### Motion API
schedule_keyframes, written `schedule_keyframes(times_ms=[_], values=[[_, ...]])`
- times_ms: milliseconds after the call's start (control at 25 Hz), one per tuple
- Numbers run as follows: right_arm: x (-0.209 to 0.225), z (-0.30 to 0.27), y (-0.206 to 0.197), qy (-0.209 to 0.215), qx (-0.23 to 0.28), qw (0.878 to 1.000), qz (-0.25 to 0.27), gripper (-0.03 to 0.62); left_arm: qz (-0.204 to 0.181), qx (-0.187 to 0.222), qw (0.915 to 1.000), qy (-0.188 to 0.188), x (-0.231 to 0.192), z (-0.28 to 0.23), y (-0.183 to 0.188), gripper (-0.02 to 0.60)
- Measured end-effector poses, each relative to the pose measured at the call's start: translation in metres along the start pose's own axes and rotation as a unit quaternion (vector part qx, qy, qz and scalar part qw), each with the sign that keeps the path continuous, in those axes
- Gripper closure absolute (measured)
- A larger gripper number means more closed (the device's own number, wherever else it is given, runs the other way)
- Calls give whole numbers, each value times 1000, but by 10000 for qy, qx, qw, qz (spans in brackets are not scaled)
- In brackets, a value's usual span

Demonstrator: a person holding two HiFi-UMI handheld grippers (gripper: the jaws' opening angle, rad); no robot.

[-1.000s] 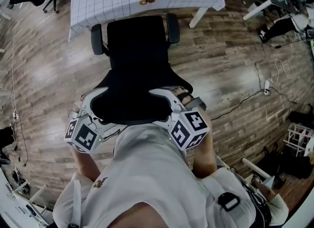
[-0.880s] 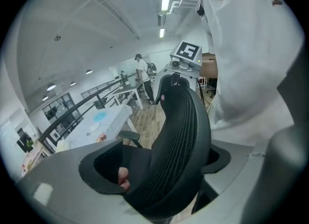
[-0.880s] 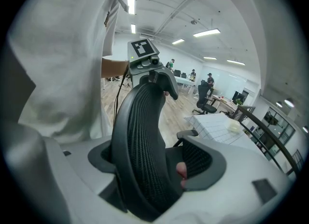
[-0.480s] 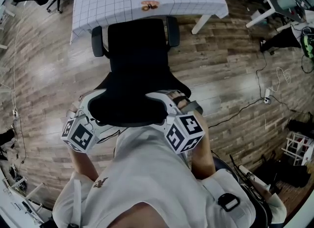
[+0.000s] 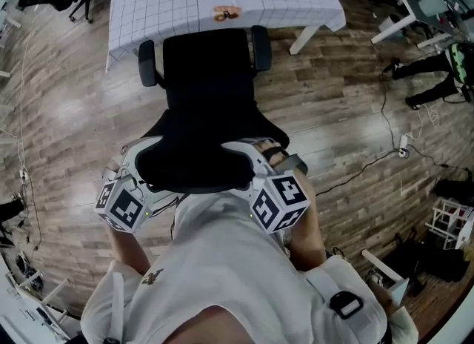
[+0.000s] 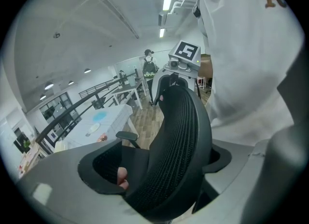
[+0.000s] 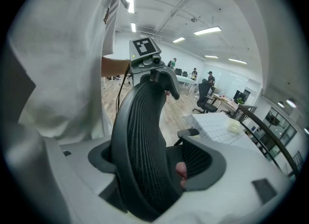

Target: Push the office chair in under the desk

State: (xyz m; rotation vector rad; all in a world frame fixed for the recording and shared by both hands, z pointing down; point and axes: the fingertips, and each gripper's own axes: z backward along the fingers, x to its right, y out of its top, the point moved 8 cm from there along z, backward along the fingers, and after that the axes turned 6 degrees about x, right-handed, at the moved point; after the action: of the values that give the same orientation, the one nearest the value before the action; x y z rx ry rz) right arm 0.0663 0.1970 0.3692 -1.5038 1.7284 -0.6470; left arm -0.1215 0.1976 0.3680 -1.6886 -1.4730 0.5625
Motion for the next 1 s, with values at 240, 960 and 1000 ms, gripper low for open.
schedule_keyframes(times_ms=[240, 960, 1000], values=[[8, -10, 3, -37, -11, 10000, -22, 235, -59, 22, 10000, -44, -12, 4, -8, 117], [42, -21, 4, -73, -119, 9998, -106, 235, -221, 190, 9994, -195, -50, 2, -13, 118], [46, -22, 3, -67, -130, 9999, -86, 235, -224, 184, 9994, -175, -54, 1, -14, 118]])
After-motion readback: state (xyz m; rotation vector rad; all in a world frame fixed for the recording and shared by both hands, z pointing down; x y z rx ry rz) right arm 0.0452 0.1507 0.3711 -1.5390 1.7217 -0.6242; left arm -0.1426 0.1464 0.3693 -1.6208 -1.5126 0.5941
